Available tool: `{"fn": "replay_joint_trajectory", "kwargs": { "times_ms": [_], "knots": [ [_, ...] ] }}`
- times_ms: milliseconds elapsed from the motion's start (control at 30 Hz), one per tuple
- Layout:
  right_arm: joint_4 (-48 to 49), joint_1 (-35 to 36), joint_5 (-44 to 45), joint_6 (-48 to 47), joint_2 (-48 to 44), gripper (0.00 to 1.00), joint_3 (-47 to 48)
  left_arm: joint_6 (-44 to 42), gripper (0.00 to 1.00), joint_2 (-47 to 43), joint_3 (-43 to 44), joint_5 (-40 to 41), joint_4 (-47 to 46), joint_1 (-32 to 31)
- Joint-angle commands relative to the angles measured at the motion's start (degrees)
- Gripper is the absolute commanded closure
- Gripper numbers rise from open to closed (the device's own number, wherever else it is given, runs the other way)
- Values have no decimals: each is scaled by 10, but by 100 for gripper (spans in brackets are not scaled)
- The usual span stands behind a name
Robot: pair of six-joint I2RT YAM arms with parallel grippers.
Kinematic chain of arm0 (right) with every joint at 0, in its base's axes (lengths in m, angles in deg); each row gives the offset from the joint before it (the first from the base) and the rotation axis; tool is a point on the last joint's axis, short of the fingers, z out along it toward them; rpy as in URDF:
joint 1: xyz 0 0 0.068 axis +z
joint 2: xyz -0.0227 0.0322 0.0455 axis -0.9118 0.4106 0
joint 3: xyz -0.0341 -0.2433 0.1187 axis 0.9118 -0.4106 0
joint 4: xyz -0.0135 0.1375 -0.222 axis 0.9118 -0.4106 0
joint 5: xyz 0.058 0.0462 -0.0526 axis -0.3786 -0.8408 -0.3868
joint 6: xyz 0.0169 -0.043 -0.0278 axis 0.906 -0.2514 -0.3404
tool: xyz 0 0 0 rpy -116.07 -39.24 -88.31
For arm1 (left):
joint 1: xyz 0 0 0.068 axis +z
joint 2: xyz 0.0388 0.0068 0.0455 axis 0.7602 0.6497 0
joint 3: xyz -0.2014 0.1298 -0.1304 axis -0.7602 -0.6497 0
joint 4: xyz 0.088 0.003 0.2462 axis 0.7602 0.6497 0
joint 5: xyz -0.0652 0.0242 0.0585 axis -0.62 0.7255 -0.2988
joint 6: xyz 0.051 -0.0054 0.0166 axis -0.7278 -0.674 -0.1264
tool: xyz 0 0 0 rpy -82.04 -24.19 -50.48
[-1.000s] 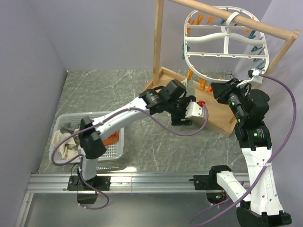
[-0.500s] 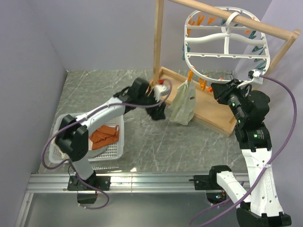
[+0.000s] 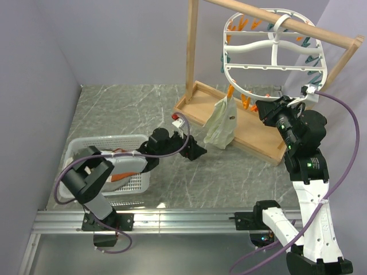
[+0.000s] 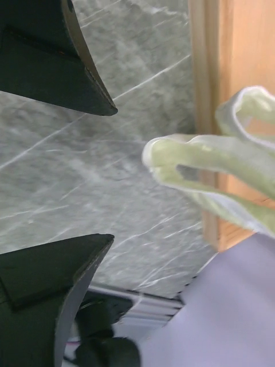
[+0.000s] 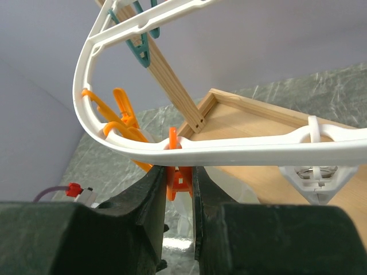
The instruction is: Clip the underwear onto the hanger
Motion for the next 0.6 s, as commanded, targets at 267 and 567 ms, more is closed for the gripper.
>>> {"fn": "replay_joint_trajectory", "kwargs": {
  "times_ms": [267,567],
  "knots": [
    [14,-3,14,-1,8,100,19,58,11,123,-21,113,-328,-68],
    [-4,-3,17,-3,12,100,32,82,12,224,29,202,-386,-105]
  ]
}}
